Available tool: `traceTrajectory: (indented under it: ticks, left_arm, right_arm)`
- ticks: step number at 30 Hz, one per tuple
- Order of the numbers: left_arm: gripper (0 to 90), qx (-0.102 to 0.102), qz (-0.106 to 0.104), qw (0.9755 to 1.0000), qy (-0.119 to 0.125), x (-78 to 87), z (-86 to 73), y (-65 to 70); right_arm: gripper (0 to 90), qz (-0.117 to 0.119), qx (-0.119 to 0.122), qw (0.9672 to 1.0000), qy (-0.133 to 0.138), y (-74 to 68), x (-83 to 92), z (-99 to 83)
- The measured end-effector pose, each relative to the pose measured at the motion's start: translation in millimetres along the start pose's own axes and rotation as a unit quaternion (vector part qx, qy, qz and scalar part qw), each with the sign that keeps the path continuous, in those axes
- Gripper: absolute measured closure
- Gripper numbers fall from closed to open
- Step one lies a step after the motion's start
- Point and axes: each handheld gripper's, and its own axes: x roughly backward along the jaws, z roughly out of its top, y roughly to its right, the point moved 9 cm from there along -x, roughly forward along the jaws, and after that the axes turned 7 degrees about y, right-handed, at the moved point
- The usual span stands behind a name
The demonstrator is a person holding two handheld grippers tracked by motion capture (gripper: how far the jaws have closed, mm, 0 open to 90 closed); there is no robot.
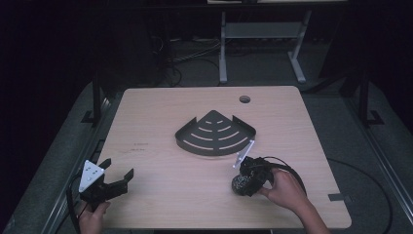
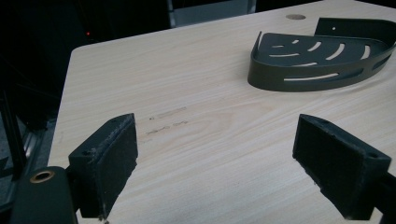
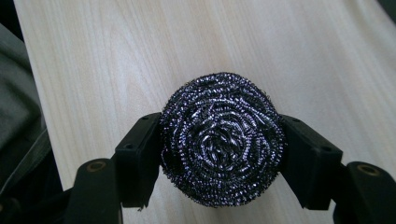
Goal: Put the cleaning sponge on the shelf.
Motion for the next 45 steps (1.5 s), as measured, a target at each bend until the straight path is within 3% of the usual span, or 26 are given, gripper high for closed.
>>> traceTrajectory:
  ticks: [23, 45]
  left_arm:
    - [13.2, 0.000, 0.001, 1.0000, 0.000, 0.1, 0.2, -0.7]
    - [13.2, 0.001, 0.001, 1.0000, -0.001, 0.2, 0.5, -0.8]
  right_arm:
    - [34.3, -0.001, 0.003, 0.9999, 0.014, 10.0, 20.8, 24.1]
    - [34.4, -0.008, 0.011, 0.9999, 0.008, 22.4, 35.5, 49.0]
